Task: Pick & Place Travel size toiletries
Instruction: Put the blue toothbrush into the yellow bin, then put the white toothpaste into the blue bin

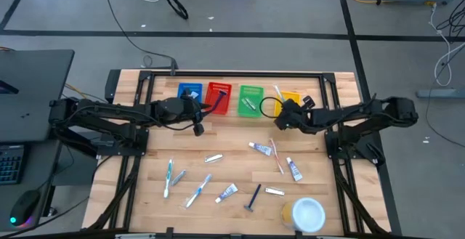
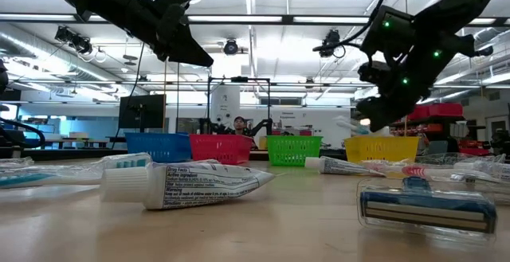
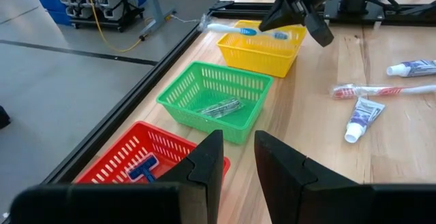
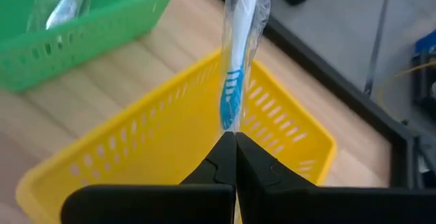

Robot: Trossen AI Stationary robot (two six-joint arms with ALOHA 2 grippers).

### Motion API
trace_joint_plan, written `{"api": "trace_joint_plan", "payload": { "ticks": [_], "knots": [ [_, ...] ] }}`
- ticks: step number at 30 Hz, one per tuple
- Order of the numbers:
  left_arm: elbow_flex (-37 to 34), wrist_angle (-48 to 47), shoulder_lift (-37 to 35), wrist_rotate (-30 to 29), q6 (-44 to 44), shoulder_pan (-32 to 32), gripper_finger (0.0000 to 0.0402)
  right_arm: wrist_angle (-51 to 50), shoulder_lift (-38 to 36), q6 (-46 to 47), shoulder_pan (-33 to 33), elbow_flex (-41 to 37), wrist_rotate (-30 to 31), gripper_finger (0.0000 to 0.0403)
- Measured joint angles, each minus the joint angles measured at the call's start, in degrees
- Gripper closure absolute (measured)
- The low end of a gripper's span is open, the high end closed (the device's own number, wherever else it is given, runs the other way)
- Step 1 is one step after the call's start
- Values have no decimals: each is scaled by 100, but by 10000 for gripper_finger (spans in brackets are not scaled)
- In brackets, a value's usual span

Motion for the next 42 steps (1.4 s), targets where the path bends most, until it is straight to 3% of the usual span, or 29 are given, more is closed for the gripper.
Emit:
{"api": "trace_joint_plan", "payload": {
  "ticks": [9,15,22,28,32,37,42],
  "knots": [
    [0,0,1,2,0,0,307,-29,0,-133,-321,-23,-991,401],
    [0,0,2,2,-1,0,307,-21,0,-363,-574,-23,-1167,391],
    [0,0,2,2,-1,0,307,-5,0,-512,-839,-23,-1443,338],
    [0,0,1,2,-1,1,307,19,-52,-513,-964,21,-1004,311],
    [0,0,0,-2,0,0,307,43,-147,-557,-966,368,-1027,309],
    [0,26,1,-20,-23,2,307,201,-260,-1079,-962,855,-1301,308],
    [0,46,0,-4,-268,2,307,1041,-271,-1155,-962,1041,-1999,308]
  ]
}}
